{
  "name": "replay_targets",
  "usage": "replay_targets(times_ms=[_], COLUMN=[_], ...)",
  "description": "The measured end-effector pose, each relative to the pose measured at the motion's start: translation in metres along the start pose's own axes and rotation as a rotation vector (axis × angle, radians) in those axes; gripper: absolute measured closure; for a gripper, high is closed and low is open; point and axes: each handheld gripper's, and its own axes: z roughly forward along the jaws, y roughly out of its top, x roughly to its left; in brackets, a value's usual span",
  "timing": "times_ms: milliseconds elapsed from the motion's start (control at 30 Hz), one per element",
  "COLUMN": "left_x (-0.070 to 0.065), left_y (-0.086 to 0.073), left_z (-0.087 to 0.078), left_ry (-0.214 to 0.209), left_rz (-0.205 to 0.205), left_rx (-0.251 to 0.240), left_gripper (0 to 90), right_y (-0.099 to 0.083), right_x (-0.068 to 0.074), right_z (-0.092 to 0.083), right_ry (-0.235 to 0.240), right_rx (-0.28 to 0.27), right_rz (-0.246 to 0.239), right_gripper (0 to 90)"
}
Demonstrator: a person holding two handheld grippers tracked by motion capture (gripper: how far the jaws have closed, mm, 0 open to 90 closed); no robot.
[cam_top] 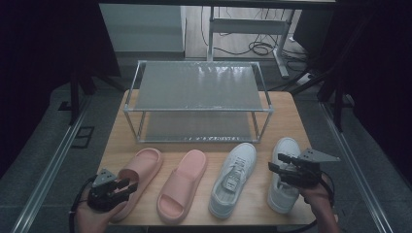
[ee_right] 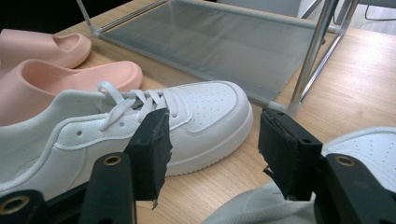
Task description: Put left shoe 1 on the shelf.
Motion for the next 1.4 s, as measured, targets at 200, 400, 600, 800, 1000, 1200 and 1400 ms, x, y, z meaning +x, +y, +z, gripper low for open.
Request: replay_targets(times_ms=[200, 400, 600, 800, 1000, 1200, 1400], left_x=[-0.004, -0.006, -0.008, -0.006, -0.005, -0.005, -0.007], left_y=[0.004, 0.008, 0.01, 0.01, 0.011, 0.019, 0.034], left_z=[0.017, 0.031, 0.043, 0.046, 0.044, 0.035, 0.029], left_ry=[0.004, 0.017, 0.024, 0.048, 0.058, 0.064, 0.072], left_rz=[0.013, 0.025, 0.046, 0.062, 0.077, 0.079, 0.096], left_rx=[0.024, 0.042, 0.06, 0.06, 0.05, 0.03, 0.005], left_gripper=[62.8, 64.5, 71.3, 81.4, 84.9, 85.3, 85.3], right_y=[0.0, 0.0, 0.0, -0.001, -0.001, 0.0, 0.0], right_x=[0.0, 0.0, 0.0, -0.001, -0.001, -0.001, -0.001], right_z=[0.0, 0.0, 0.0, 0.001, 0.0, -0.001, -0.002], right_ry=[-0.002, 0.0, 0.0, -0.001, -0.003, -0.004, -0.004], right_rx=[-0.001, 0.001, 0.001, 0.0, -0.002, -0.004, -0.005], right_rz=[-0.001, -0.001, -0.001, 0.0, 0.001, 0.0, -0.004], right_gripper=[44.6, 44.5, 44.5, 44.6, 44.5, 44.5, 44.5])
